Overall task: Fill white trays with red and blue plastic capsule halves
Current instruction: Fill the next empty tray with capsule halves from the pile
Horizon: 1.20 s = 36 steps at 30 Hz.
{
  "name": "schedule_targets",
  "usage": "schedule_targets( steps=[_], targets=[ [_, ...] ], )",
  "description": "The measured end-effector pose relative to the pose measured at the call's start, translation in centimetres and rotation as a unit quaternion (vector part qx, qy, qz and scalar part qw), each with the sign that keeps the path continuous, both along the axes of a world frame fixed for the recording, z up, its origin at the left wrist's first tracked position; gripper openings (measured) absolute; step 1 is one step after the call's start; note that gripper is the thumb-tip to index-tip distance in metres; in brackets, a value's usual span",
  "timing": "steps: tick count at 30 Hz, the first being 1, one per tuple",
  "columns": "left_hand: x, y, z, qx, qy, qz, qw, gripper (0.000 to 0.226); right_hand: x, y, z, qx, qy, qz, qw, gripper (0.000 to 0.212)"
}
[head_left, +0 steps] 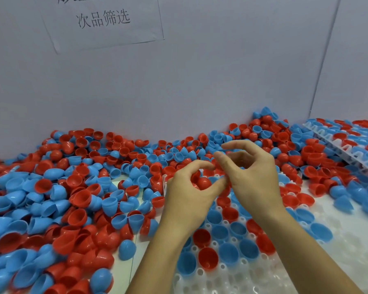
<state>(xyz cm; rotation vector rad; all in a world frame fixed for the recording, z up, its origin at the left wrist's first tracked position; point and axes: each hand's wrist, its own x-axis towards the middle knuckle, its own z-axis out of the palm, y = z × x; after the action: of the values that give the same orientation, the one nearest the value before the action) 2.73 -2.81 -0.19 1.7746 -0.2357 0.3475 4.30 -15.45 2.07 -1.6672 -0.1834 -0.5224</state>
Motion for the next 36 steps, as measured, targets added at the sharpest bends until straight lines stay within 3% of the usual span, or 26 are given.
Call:
schedule_targets(
  steps=[2,7,10,14,16,22,26,31,36],
  targets=[
    [0.0,0.1,0.1,-0.008,-0.01,0.013,1.0,0.016,-0.3,0.1,0.3,-0.018,-0.022,0.048,0.998,0.002],
    [0.0,0.7,0.6,-0.133,0.05,-0.026,0.99,0.025,-0.5,-0.9,1.2,0.009,-0.028,0.129,0.991,0.024],
    [0.0,0.9,0.9,-0.194,0.094,-0.04,0.976,0.028,-0.5,-2.0,1.6,-0.046,-0.06,0.088,0.993,0.033],
    [0.2,0.9,0.7,-0.175,0.093,-0.076,0.977,0.027,-0.7,-4.1,2.0,-0.261,-0.038,0.093,0.96,0.03],
    [0.2,0.5,0.5,-0.157,0.103,-0.088,0.978,0.029,-0.7,-4.5,1.8,-0.323,-0.019,0.104,0.94,0.03],
    [0.4,-0.3,-0.3,-0.133,0.131,-0.106,0.977,0.04,-0.4,-5.5,1.7,-0.339,0.006,0.096,0.936,0.022],
    [0.4,-0.6,-0.3,-0.146,0.138,-0.094,0.975,0.035,-0.6,-9.3,2.7,-0.342,0.041,0.039,0.938,0.021],
    [0.3,-0.8,-0.2,-0.154,0.15,-0.094,0.972,0.033,-1.4,-14.6,3.4,-0.428,0.136,-0.008,0.893,0.029],
    [0.4,-1.2,0.0,-0.189,0.181,-0.075,0.962,0.014,-2.5,-16.4,1.7,-0.512,0.234,-0.039,0.826,0.022]
  ],
)
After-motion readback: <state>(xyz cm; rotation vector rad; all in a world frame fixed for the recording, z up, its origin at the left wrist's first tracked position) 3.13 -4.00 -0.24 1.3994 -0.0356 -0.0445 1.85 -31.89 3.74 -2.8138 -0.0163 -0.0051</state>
